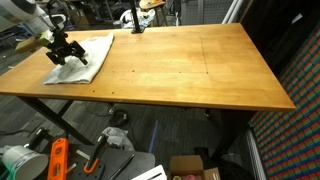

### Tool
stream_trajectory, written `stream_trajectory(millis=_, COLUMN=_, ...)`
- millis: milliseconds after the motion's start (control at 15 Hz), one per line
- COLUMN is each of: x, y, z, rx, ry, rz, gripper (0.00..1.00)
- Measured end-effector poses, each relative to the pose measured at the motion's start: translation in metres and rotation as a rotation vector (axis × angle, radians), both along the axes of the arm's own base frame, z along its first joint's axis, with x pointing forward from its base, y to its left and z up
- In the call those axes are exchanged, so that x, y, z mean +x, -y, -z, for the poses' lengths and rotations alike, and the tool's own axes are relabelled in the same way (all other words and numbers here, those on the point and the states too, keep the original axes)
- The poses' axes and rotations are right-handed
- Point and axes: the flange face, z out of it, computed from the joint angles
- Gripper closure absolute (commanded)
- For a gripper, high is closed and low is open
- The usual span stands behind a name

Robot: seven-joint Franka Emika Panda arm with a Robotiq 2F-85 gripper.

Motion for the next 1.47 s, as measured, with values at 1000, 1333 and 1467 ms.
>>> stream_trajectory(millis=1000, x=-0.013, y=0.001, z=-0.011, rx=-0.001, ry=-0.013, rz=-0.082, gripper=0.98)
stream_trajectory(millis=1333, x=-0.036, y=-0.009, z=-0.027, rx=0.002, ry=-0.003, rz=-0.141, gripper=0.97)
stream_trajectory(millis=1467, x=-0.043, y=-0.016, z=-0.034, rx=0.005, ry=0.008, rz=-0.155, gripper=0.98)
